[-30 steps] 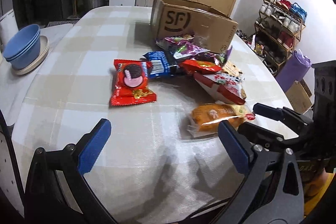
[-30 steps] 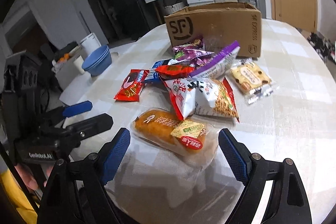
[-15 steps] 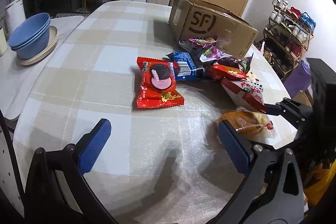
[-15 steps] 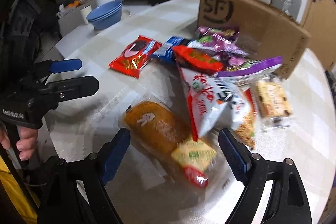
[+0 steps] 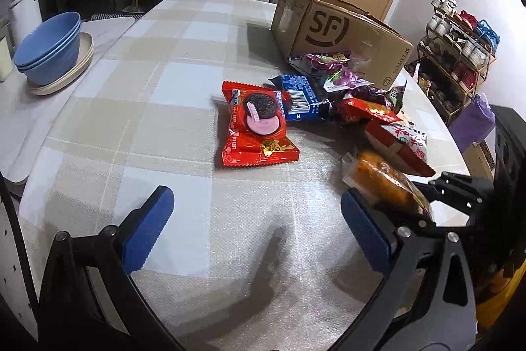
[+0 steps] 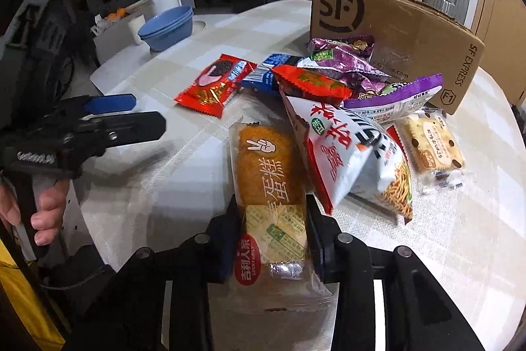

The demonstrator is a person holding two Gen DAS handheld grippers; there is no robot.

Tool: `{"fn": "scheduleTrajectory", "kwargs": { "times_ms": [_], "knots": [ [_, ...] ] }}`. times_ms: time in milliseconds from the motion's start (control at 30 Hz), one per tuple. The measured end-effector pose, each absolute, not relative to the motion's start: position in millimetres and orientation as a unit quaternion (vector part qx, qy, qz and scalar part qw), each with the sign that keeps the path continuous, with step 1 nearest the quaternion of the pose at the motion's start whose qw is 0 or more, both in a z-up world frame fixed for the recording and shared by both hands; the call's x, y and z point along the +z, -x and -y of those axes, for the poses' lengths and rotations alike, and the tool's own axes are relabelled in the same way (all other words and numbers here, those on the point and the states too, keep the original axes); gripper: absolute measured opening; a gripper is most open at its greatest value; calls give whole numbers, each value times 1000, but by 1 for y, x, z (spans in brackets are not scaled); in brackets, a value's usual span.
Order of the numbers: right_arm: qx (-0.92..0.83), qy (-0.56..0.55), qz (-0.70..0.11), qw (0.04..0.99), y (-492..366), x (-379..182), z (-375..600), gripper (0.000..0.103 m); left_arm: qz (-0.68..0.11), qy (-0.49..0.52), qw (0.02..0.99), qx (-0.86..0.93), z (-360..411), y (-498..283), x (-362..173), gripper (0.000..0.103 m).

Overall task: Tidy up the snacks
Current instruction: 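Grasp the wrapped orange cake with the right tool while the left tool grasps the red Oreo pack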

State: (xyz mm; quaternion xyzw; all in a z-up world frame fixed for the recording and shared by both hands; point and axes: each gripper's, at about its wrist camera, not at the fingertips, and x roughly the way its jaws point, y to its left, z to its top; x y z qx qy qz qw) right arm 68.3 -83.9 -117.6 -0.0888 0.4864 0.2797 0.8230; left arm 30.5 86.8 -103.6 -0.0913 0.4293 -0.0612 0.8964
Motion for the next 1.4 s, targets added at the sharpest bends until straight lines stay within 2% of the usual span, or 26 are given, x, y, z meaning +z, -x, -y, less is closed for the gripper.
{"fn": "scheduleTrajectory", "kwargs": {
  "times_ms": [500, 733, 1167, 1200, 1300, 1333, 1400],
  "knots": [
    [319, -73, -438, 837, -47, -82, 124, 36, -433, 91, 896, -28, -98, -37, -101, 101],
    [316, -89, -423, 845, -36, -71, 139, 36, -435, 81, 897, -17, -98, -64, -93, 101],
    [325, -100, -423, 840, -39, -78, 141, 36, -484, 63, 873, -12, -84, -124, -114, 101],
    [325, -99, -424, 839, -40, -79, 141, 36, -490, 63, 869, -10, -84, -128, -117, 100],
    [323, -101, -428, 838, -43, -82, 140, 36, -497, 66, 865, -10, -84, -135, -122, 88],
    [323, -103, -428, 838, -44, -83, 141, 36, -496, 66, 866, -16, -83, -137, -122, 79],
    [320, -105, -430, 838, -45, -84, 142, 36, -493, 65, 867, -19, -84, -137, -121, 67]
  ]
}}
